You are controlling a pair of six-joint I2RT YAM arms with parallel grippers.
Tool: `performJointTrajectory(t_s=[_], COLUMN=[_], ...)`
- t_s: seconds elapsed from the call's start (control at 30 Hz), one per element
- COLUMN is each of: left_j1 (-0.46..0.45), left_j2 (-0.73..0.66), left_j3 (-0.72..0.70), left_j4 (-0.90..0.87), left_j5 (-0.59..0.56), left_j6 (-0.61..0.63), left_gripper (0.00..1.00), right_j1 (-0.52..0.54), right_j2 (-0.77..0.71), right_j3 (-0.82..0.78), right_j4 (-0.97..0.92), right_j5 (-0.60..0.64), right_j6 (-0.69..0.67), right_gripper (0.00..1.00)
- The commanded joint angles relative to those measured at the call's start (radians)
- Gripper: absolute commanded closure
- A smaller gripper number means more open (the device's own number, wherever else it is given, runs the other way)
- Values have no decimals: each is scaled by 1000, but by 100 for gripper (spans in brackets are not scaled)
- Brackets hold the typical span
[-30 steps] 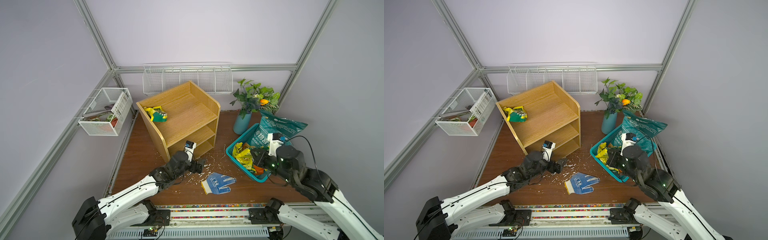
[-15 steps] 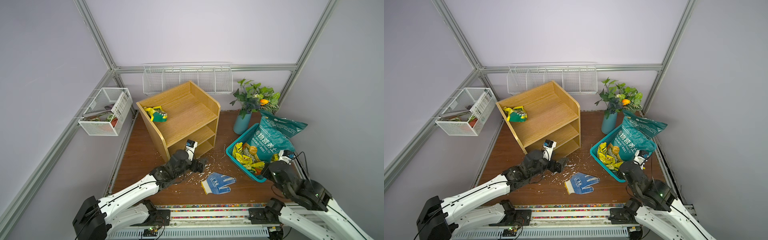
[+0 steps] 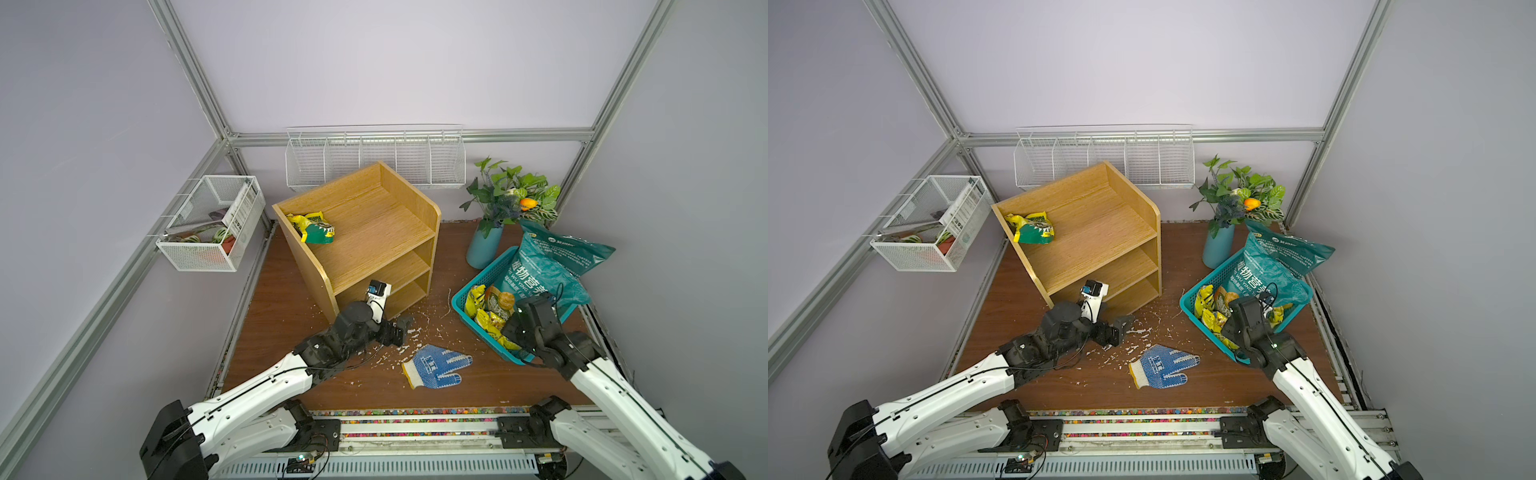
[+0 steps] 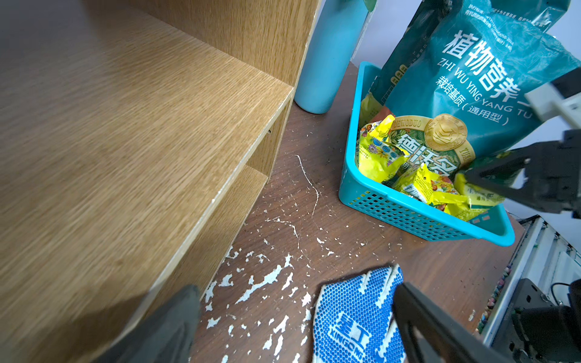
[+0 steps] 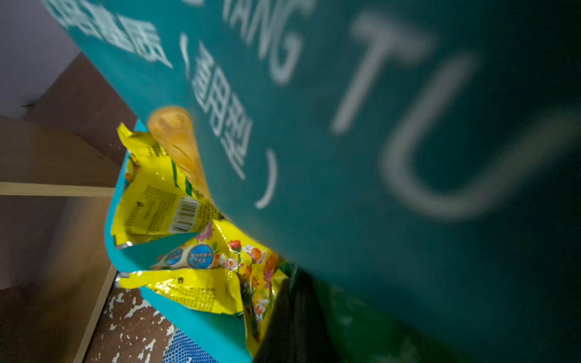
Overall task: Take down the fertilizer bag from the shelf
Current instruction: Place the fertilizer bag in the storage box.
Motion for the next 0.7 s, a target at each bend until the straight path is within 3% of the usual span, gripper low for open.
performJointTrajectory(t_s=[0.0,0.27,0.43,0.53,0.67], left_j1=[3,4,3,4,4], left_j2=[-25,-31,-29,-30,-35], left_j3=[-22,-29,-26,-26,-26], left_j4=[-1,-2,2,-1,-6], left_j5=[-20,-22,-24,-26,-38], left_j6=[-17,-13,-13,-16,-12], left_gripper=[0,0,0,0,0], right_j1=[-14,-15,-18,-16,-15], right_j2=[29,-128,-81,-49,-5], right_j3=[-115,-368,-293,-156,67], right_j4=[-58,49,24,-19,-95], right_j5=[-100,-113,-99,-87,-65], right_j6=[64,243,182,75,-30], right_gripper=[100,100,100,76,58])
